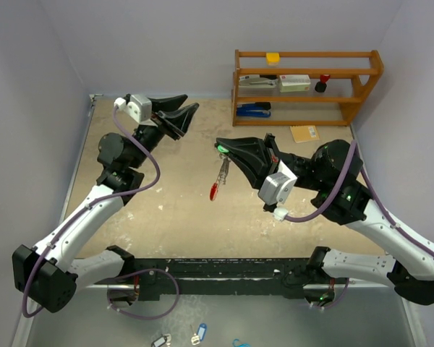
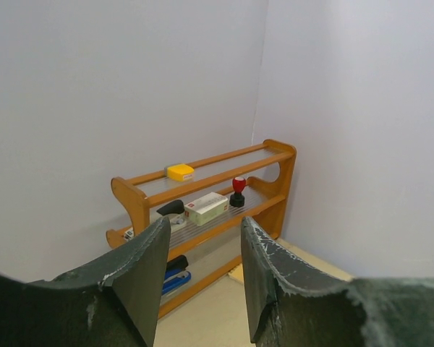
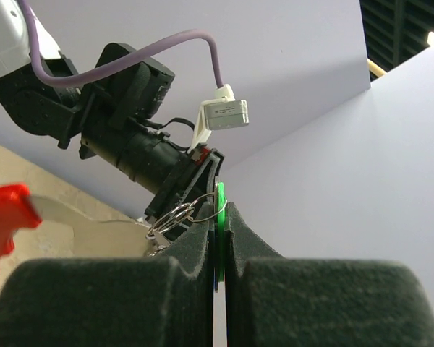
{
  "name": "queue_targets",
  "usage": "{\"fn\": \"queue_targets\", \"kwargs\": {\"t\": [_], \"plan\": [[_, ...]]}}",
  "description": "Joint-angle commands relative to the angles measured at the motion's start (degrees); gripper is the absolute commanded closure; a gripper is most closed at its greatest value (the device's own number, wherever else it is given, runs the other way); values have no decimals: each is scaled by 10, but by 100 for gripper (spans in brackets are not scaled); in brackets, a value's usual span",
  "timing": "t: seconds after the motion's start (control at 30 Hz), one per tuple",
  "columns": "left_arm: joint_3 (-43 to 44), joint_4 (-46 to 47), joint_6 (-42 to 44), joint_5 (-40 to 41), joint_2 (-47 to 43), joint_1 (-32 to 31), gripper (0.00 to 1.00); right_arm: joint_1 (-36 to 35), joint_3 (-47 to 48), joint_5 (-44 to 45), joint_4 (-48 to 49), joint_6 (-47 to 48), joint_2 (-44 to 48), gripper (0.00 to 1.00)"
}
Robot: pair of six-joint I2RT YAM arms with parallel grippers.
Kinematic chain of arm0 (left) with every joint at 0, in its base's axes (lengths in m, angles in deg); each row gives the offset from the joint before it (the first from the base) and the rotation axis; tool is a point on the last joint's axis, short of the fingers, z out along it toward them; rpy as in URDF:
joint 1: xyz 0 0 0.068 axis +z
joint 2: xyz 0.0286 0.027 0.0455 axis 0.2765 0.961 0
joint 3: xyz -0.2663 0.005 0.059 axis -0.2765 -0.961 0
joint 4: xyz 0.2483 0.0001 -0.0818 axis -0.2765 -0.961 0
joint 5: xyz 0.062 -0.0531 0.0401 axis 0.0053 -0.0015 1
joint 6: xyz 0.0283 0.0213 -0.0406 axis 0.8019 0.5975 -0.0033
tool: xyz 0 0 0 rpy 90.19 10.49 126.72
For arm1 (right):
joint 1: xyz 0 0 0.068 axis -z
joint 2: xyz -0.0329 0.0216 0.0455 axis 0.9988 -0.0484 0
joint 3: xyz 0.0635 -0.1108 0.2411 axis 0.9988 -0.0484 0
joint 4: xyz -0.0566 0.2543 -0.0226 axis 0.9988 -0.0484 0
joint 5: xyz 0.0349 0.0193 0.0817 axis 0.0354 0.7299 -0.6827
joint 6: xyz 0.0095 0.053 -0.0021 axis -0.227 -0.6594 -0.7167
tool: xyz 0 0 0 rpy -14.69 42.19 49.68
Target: Remove the keys from the keyring
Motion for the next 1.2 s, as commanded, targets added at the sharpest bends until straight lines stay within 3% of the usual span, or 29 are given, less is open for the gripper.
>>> {"fn": "queue_targets", "kwargs": {"t": [0.0, 0.23, 0.53, 0.67, 1.17], "plan": [[26, -1, -7, -8, -15, -2, 59, -1, 27, 34, 56, -18, -4, 100], [50, -73, 8, 17, -60, -2, 59, -1, 76, 135, 57, -33, -63, 100], [70, -75, -16, 11, -101, -2, 58, -1, 112, 230, 68, -20, -131, 100], [75, -71, -34, 2, -102, -2, 52, -1, 109, 259, 81, -7, -145, 100], [80, -96, -67, -31, -63, -2, 50, -1, 91, 344, 122, 61, -174, 100]]}}
